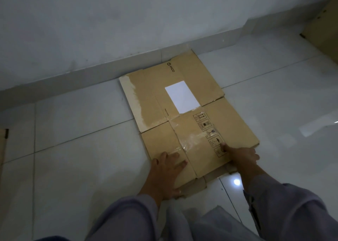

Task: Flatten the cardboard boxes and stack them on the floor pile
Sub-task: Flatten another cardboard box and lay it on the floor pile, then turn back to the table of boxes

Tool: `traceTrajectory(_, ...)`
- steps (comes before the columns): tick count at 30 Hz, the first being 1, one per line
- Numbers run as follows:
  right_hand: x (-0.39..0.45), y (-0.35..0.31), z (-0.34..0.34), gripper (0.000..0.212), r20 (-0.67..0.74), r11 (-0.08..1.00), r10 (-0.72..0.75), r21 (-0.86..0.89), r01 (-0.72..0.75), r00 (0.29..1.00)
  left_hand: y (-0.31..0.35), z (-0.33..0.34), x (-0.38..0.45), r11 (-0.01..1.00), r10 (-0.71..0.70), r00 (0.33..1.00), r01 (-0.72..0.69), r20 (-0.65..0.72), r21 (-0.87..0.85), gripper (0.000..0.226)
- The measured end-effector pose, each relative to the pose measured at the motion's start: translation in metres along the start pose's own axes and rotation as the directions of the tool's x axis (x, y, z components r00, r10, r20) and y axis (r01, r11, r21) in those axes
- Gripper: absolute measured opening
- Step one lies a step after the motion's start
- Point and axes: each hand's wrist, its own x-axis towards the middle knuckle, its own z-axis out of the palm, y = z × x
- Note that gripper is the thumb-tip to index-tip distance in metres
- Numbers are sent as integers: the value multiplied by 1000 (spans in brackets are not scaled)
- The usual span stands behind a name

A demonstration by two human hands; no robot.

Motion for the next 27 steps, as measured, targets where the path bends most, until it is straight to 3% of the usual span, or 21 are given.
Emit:
traceTrajectory(4,-44,-9,-13,102,-44,996,-82,-43,80,996,2,-47,-25,1000,-13,994,13,111,5,90)
traceTrajectory(7,-110,-12,-38,73,62,925,-258,-272,265,964,2,-107,-65,997,-63,993,67,103,-35,61)
traceTrajectory(9,-159,-18,-66,57,75,814,-439,-389,431,895,-1,-151,-95,989,-113,990,119,80,-82,41)
traceTrajectory(11,-210,-29,-96,54,168,688,-560,-450,569,811,-6,-199,-131,958,-201,975,217,98,-187,37)
traceTrajectory(15,-310,-67,-165,59,347,542,-611,-471,696,711,-19,-301,-217,895,-318,933,354,167,-273,42)
traceTrajectory(17,-363,-90,-202,52,428,379,-684,-483,789,591,-24,-353,-260,887,-339,922,380,188,-264,44)
traceTrajectory(21,-466,-136,-262,39,640,-47,-717,-438,898,274,-36,-450,-334,858,-382,908,418,172,-299,46)
traceTrajectory(23,-512,-156,-283,34,683,-135,-701,-408,903,203,-46,-491,-367,843,-411,901,434,141,-319,46)
traceTrajectory(27,-581,-186,-303,29,695,-186,-710,-341,921,114,-74,-542,-430,810,-488,867,492,98,-320,46)
